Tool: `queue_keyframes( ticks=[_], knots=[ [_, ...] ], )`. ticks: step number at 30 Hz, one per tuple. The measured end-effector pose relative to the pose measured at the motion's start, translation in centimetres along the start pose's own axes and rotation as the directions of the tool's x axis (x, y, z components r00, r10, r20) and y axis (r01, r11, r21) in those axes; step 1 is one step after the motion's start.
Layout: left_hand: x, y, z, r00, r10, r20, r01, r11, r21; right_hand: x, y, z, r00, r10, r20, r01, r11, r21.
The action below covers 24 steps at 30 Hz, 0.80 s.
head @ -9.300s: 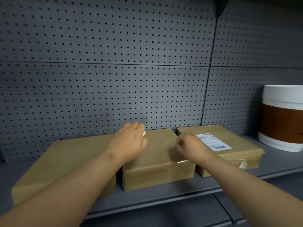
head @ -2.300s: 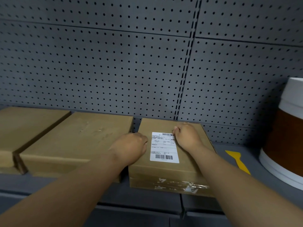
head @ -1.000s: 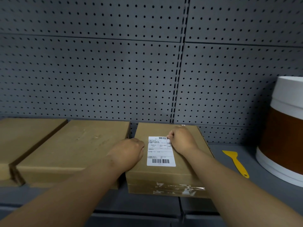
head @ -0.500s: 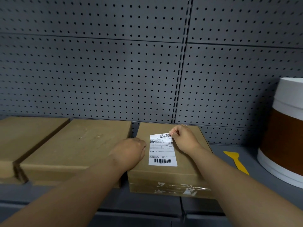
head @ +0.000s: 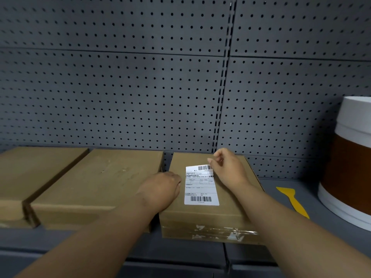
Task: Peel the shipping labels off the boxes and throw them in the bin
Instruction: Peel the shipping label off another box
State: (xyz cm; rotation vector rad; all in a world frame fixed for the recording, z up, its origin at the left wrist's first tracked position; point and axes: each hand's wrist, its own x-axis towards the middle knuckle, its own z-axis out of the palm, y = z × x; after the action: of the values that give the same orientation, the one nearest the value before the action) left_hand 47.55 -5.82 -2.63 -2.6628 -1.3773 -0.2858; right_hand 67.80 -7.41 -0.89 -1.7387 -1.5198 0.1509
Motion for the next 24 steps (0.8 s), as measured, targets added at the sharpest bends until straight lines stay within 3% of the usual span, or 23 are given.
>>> queue_keyframes(
  ticks=[2,4,7,9,12,17,24],
  knots=[
    [0.0,0.0,-0.1,1.0,-0.003,0.005,0.003,1.0,0.001,0.1,-0.8,0.1,0.994,-0.11,-0.006,0.108,0.984,-0.139],
    [0.0,0.0,-0.2,1.0,-0.001,0.01,0.001,1.0,-0.003,0.4,-2.0,0.3,0.976,-0.176,0.127,0.203,0.947,-0.25],
    [0.0,-0.1,0.0,1.0,-0.002,0.013,0.003,1.0,-0.015,1.5,-3.9,1.3,0.9,-0.092,0.426,0.269,0.885,-0.379],
    [0.0,0.0,0.2,1.0,-0.004,0.009,0.004,1.0,-0.025,2.0,-4.9,2.3,0.851,-0.013,0.524,0.279,0.858,-0.432],
    [0.0,0.0,0.4,1.0,-0.005,0.012,0.005,1.0,-0.028,2.5,-5.8,3.2,0.837,0.015,0.547,0.283,0.844,-0.455],
    [0.0,-0.3,0.4,0.999,-0.005,0.032,0.005,1.0,0.02,2.3,-6.5,2.5,0.856,-0.031,0.515,0.198,0.942,-0.273],
    [-0.1,-0.5,0.3,1.0,0.006,-0.014,-0.006,1.0,-0.012,0.2,-6.7,1.6,0.802,-0.139,0.581,0.351,0.897,-0.27]
  ],
)
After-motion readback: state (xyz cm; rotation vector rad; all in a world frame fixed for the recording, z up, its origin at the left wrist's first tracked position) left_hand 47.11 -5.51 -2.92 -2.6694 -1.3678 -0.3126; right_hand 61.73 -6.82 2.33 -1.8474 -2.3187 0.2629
